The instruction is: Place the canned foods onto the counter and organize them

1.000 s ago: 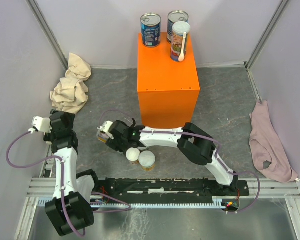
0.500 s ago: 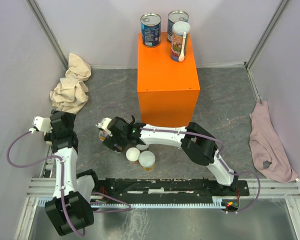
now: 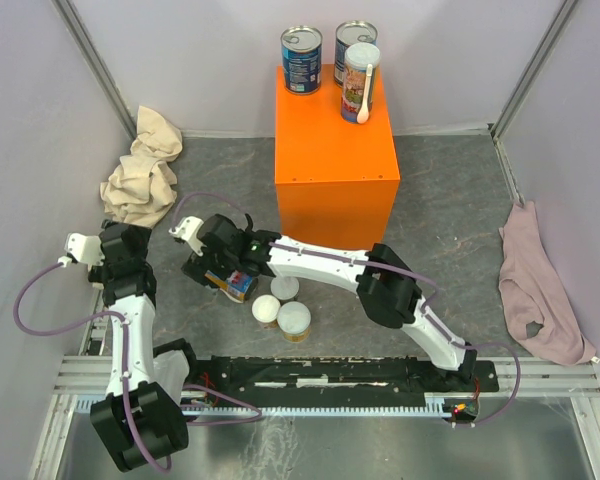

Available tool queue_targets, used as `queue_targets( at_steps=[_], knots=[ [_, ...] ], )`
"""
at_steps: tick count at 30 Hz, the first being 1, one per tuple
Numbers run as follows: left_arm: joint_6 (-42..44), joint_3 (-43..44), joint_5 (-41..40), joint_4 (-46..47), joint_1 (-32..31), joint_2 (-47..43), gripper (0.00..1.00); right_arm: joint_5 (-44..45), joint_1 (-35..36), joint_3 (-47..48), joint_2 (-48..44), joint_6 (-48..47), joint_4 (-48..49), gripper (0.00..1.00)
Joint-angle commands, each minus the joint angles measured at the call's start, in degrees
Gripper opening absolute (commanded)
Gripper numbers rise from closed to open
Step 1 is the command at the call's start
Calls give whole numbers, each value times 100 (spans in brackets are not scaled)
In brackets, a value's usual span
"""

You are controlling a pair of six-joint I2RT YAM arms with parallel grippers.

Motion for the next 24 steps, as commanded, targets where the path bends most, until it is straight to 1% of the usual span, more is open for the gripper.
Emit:
queue_targets(
  at_steps=[1,13,17,24],
  knots=[
    [-250,-17,-29,240,62,-17,99,-240,-128,520,435,60,-107,100],
    [-278,-45,70,292,173,10,99,-665,-285,1191,1088,126,-344,98],
    [-287,-53,103,309,223,42,99,-794,-289,1445,1287,152,-481,97],
    [-288,-55,120,314,221,49,99,-1115,-291,1509,1491,352,-428,92]
  ],
)
